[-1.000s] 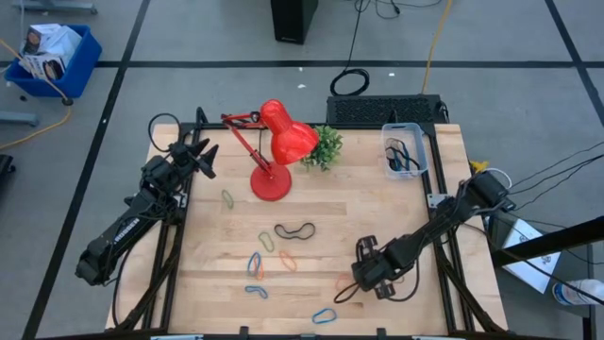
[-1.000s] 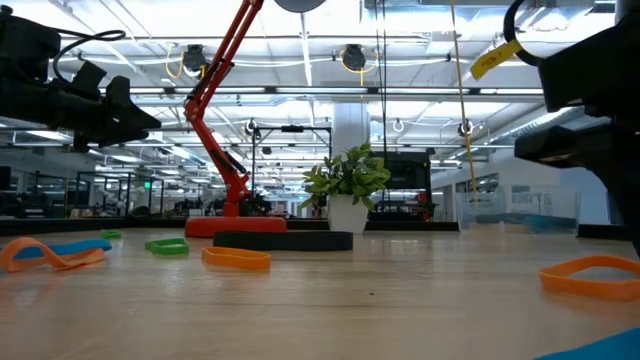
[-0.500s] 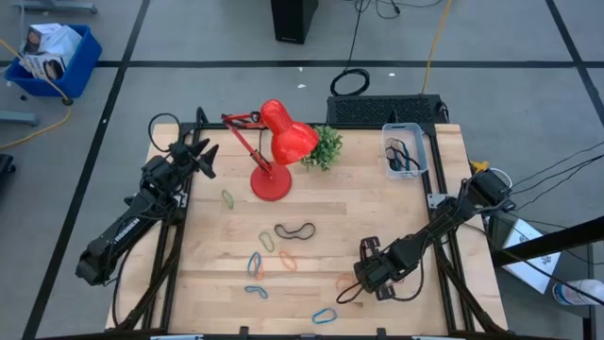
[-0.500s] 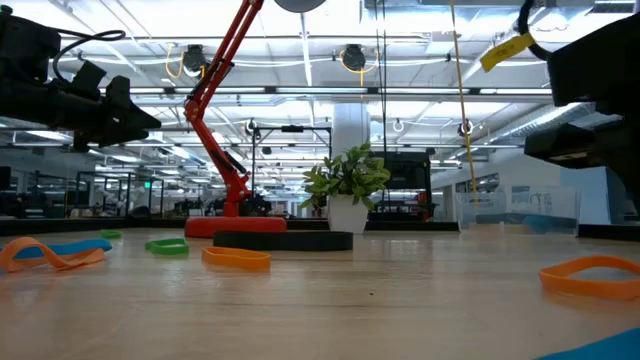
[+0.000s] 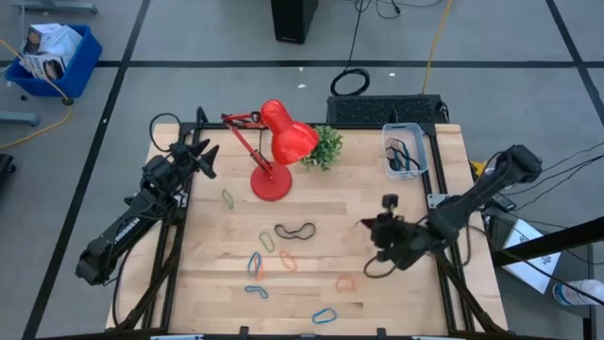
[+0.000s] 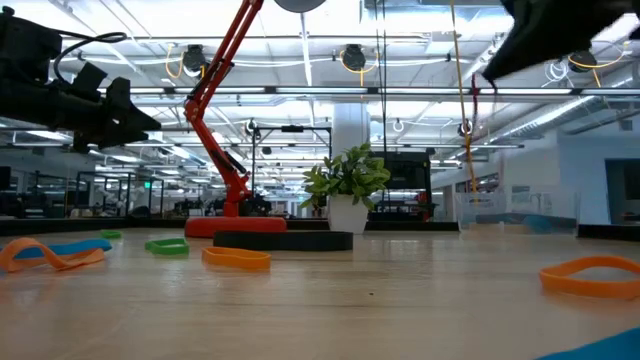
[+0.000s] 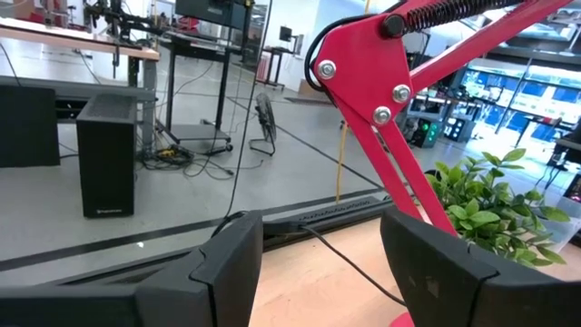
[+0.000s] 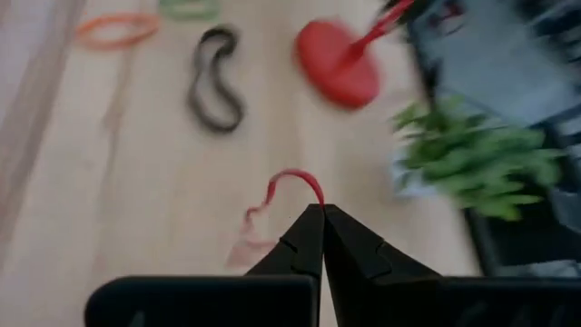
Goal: Pick and place rubber bands into bin
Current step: Put the red rubber band into the transparent bin
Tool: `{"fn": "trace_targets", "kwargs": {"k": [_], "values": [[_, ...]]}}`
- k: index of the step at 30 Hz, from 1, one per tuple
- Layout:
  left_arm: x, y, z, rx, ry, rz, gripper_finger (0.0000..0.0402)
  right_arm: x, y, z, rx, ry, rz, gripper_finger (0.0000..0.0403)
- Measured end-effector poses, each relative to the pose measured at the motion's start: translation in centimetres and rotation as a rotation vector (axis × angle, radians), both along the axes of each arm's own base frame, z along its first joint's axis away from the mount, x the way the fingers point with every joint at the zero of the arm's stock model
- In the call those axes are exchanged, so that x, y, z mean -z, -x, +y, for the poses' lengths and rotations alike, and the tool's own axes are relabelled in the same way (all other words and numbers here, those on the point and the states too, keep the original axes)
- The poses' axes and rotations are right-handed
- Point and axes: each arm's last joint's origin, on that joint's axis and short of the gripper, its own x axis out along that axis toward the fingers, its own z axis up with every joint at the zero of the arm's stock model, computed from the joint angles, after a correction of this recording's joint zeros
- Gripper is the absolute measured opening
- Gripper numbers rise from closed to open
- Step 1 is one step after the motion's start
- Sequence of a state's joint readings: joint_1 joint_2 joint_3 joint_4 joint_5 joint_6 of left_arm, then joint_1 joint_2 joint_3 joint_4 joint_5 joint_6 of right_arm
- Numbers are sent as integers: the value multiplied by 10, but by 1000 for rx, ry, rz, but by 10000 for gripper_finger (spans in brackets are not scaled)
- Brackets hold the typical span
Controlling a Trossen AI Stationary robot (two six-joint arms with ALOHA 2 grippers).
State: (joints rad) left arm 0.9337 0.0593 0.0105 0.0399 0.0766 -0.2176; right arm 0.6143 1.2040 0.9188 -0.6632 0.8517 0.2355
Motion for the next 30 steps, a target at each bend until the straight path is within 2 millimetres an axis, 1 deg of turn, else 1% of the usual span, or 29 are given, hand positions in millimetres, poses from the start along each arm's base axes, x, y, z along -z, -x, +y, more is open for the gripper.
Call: {"fn": "trace_targets", "kwargs": {"k": [4,6,9,11,13,20,26,30], "values": [[0,0,0,0,-3,3,230,-20,11,-13,82,127,-133,0],[0,0,0,0,-6,6,230,-27,14,-18,138,195,-188,0],[0,0,0,0,-6,6,230,-36,19,-26,252,357,-262,0],[0,0,0,0,-6,6,230,-41,22,-30,328,492,-284,0],[0,0,0,0,-6,6,230,-44,23,-33,370,571,-277,0],[0,0,0,0,-11,9,230,-51,27,-53,480,537,-313,0],[0,0,0,0,-11,9,230,-46,33,-74,584,532,-308,0],[0,0,0,0,-11,9,230,-46,39,-91,668,493,-323,0]]}}
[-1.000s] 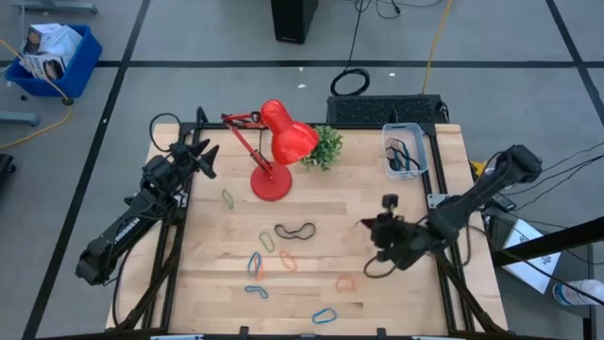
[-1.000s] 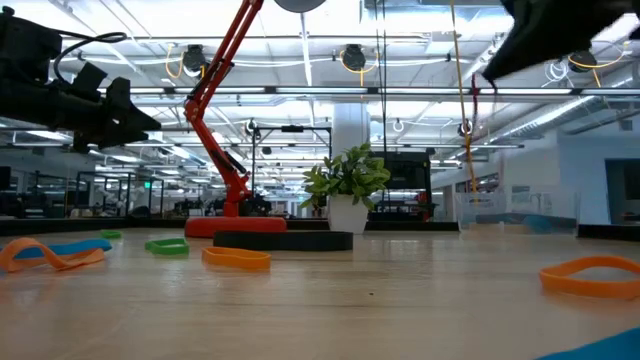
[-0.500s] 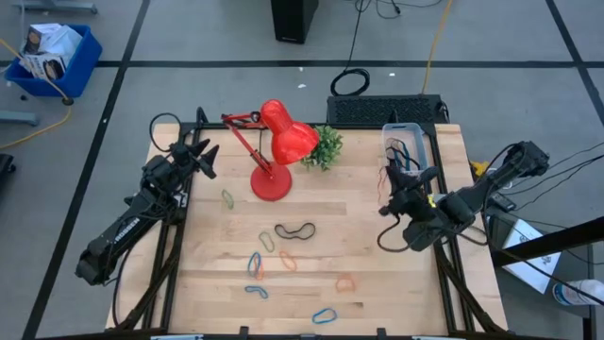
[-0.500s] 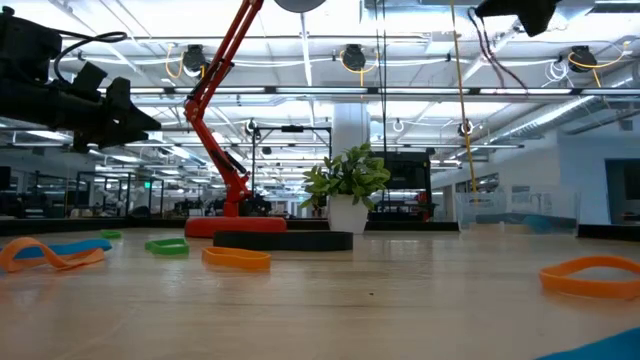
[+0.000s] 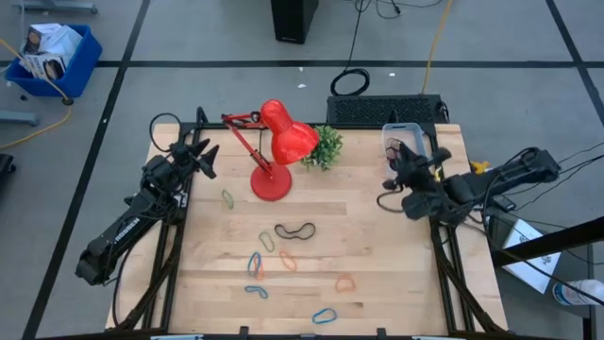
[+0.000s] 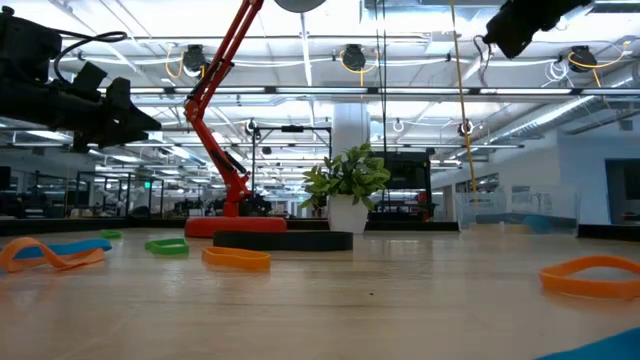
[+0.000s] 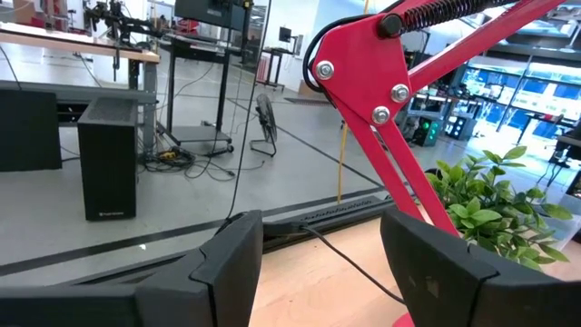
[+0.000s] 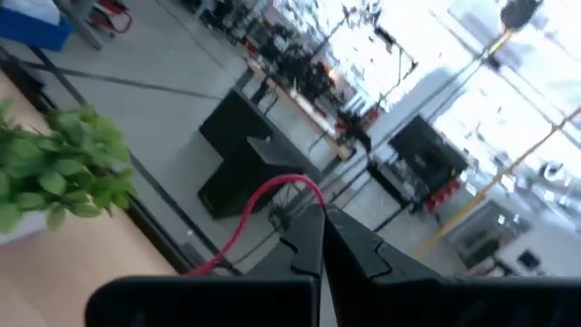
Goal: Pick and place rubber bands into bin
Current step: Put the red rubber band into the transparent bin
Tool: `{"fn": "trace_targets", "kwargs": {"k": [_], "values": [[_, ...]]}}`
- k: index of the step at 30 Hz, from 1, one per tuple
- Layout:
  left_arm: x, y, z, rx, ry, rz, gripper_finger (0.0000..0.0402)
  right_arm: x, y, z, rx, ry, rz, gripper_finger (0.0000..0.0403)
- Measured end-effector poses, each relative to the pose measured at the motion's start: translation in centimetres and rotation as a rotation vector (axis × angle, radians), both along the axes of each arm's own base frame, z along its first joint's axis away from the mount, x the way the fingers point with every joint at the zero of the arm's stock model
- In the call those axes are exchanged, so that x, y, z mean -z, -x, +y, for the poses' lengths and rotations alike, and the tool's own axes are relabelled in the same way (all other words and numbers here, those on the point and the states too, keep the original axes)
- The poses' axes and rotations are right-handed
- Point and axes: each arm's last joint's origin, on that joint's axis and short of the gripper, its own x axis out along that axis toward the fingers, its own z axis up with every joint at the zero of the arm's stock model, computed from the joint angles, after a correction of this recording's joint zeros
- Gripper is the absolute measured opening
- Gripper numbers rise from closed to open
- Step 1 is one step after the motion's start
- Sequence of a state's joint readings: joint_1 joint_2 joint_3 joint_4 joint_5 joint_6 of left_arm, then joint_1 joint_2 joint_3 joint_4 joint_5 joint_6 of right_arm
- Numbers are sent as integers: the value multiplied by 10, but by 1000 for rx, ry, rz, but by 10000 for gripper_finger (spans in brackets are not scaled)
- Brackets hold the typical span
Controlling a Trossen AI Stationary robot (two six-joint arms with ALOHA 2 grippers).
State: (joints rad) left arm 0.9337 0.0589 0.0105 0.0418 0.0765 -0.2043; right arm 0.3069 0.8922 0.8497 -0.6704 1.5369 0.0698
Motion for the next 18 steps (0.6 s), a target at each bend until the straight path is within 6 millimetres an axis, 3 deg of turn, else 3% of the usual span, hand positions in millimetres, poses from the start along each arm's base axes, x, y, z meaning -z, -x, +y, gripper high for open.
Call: {"fn": "trace_targets", "kwargs": {"k": [10,18], "values": [[0,0,0,0,0,0,230,9,13,-43,136,-155,-57,0],[0,0,0,0,0,0,230,35,18,-73,247,-250,-22,0]]}}
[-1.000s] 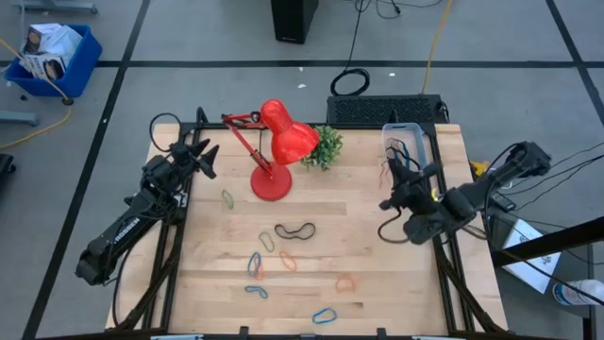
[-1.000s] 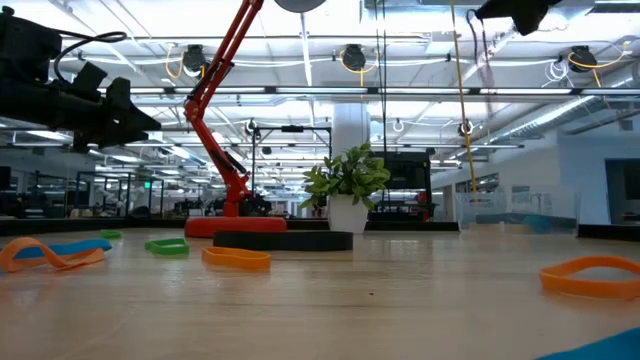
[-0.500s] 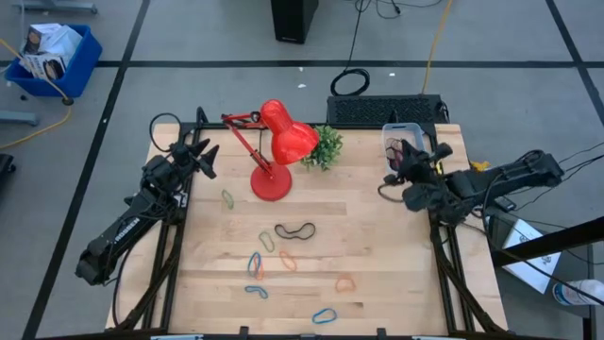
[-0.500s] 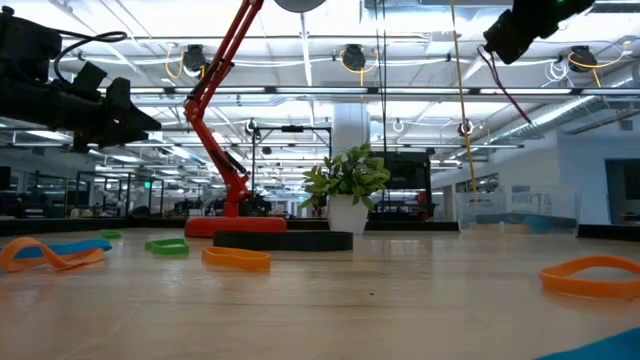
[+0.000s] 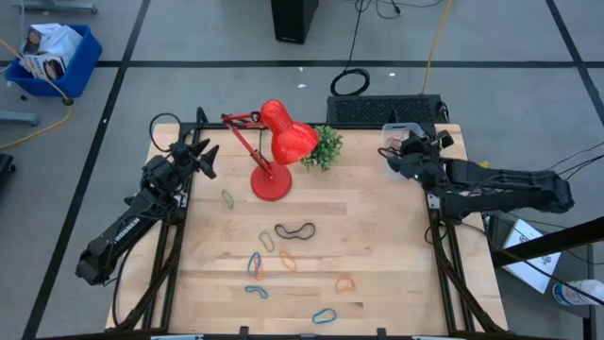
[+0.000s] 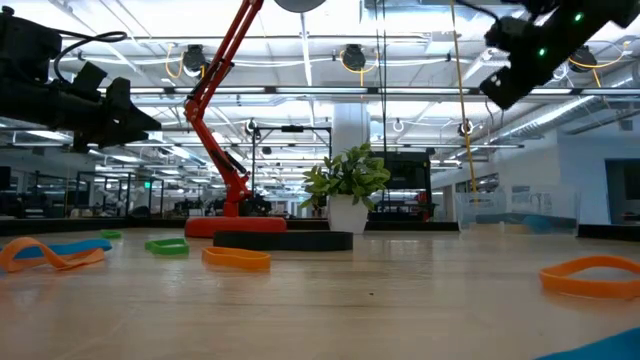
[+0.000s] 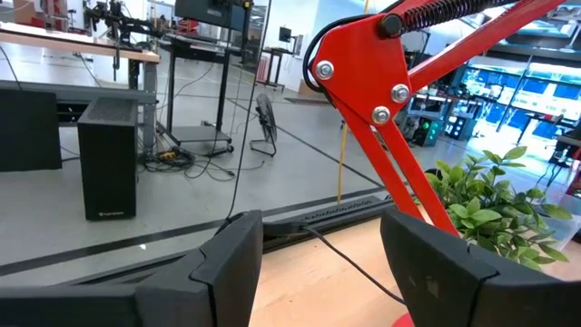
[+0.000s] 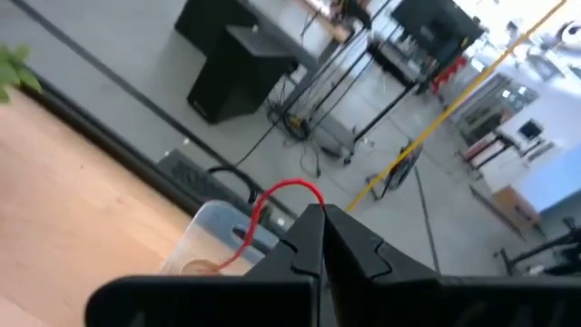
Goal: Pick and place rubber bands into bin
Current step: Put the red rubber band into the transparent bin
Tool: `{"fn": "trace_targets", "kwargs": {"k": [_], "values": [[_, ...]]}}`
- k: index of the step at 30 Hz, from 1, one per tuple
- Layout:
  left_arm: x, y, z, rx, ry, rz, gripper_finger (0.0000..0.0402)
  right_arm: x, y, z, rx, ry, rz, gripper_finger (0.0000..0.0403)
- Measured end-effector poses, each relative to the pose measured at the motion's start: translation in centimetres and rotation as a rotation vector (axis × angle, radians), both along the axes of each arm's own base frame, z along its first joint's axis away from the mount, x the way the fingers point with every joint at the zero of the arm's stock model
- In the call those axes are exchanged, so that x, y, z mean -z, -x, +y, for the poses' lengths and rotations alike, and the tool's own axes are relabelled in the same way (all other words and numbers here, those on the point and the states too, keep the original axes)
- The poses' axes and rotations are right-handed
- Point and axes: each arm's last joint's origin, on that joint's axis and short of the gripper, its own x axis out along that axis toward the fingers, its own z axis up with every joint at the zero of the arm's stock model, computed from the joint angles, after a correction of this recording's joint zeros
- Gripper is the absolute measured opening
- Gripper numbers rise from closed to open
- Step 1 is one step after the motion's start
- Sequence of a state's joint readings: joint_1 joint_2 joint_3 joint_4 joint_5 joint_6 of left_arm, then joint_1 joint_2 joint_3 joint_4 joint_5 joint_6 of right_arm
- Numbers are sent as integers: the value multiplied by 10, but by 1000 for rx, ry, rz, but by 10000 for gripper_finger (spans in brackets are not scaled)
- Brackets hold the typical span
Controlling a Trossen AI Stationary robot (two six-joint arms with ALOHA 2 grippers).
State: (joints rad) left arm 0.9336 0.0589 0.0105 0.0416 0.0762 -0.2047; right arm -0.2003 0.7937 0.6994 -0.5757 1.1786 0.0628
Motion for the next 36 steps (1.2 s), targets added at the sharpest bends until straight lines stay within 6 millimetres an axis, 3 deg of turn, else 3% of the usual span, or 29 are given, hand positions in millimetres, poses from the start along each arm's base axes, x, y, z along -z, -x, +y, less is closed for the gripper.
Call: {"fn": "trace_targets", "kwargs": {"k": [8,18,31,36], "values": [[0,0,0,0,0,0,230,34,5,-23,56,-40,41,0],[0,0,0,0,0,0,230,72,18,-40,34,-202,-60,0],[0,0,0,0,0,0,230,88,23,-47,-1,-426,-232,0],[0,0,0,0,0,0,230,98,28,-51,59,-525,-237,0]]}}
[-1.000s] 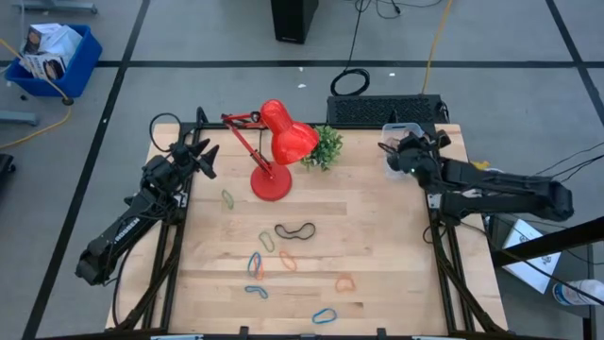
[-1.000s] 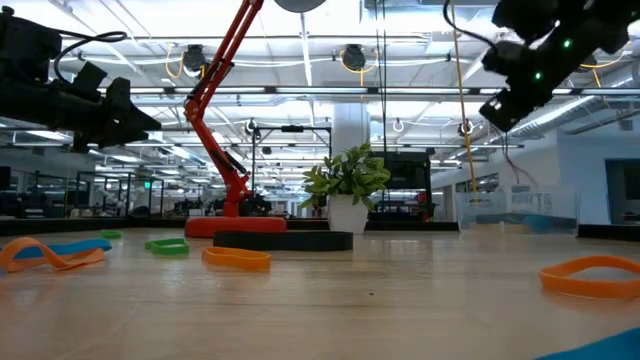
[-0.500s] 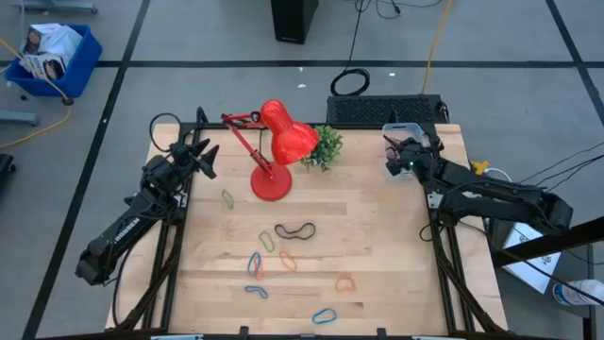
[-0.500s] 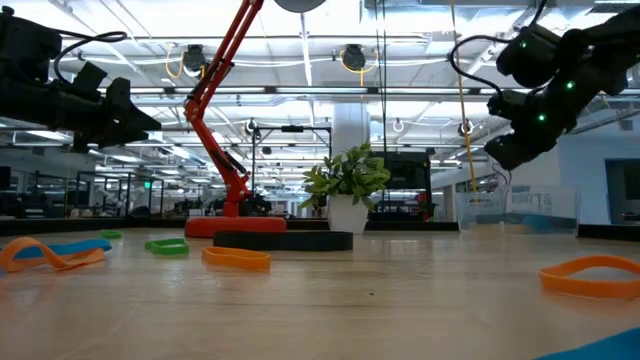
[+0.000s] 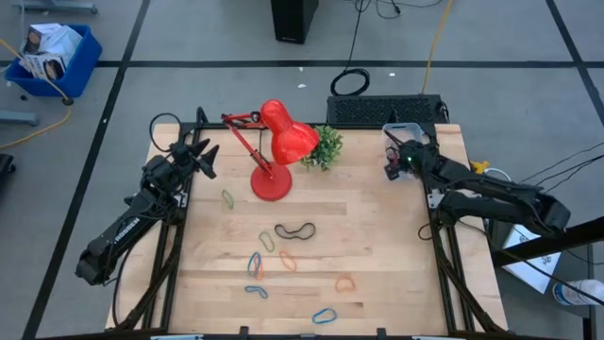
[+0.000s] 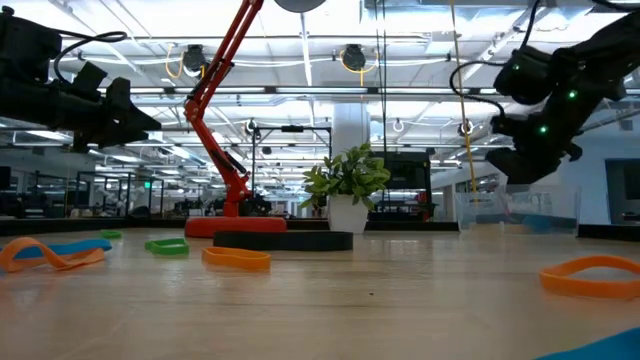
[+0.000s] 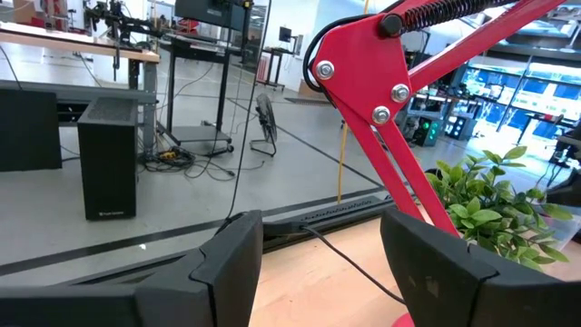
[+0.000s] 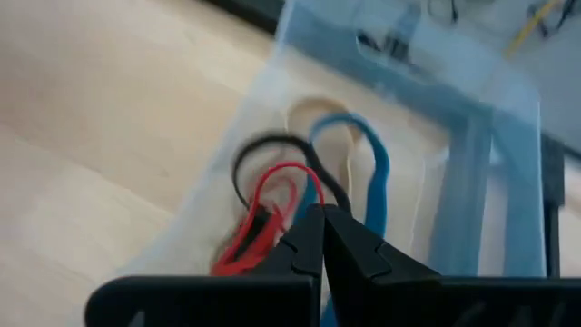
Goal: Pick and place rubber bands into bin
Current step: Put the red rubber band into the transparent bin
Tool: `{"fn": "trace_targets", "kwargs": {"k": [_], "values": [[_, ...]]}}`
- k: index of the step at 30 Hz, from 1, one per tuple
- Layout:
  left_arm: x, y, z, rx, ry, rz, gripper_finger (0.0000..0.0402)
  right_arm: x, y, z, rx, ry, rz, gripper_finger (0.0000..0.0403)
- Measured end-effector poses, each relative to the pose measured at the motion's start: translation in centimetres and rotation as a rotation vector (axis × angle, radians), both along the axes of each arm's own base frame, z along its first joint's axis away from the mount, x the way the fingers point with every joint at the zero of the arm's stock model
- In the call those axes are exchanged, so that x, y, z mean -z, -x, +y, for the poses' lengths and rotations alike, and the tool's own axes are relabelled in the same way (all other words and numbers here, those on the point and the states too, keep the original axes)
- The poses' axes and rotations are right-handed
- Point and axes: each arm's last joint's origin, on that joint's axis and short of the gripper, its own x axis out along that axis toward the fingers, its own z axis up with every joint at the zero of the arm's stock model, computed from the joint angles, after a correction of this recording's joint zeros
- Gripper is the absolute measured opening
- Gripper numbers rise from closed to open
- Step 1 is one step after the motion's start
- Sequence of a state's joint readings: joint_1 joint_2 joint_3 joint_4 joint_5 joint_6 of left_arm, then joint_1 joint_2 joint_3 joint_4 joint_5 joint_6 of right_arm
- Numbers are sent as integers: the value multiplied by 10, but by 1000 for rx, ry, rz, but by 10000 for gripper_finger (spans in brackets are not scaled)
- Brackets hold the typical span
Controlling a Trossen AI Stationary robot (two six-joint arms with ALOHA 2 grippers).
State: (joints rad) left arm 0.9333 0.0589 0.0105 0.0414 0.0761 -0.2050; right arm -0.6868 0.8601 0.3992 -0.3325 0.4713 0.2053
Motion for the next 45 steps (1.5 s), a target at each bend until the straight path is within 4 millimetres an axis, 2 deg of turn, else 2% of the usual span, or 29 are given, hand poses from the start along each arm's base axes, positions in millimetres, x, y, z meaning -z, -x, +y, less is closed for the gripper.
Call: {"fn": "trace_targets", "kwargs": {"k": [4,10,22,32,39,45], "values": [[0,0,0,0,0,0,230,5,6,-3,63,-51,11,0],[0,0,0,0,0,0,230,6,8,-6,29,-145,-69,0],[0,0,0,0,0,0,230,3,10,-7,5,-109,-63,0],[0,0,0,-10,-8,9,230,-11,10,-8,-6,-10,-156,1],[0,0,0,-9,-11,13,230,-14,11,-7,-7,6,-171,27],[0,0,0,-9,-11,13,230,-14,11,-7,-7,7,-171,68]]}}
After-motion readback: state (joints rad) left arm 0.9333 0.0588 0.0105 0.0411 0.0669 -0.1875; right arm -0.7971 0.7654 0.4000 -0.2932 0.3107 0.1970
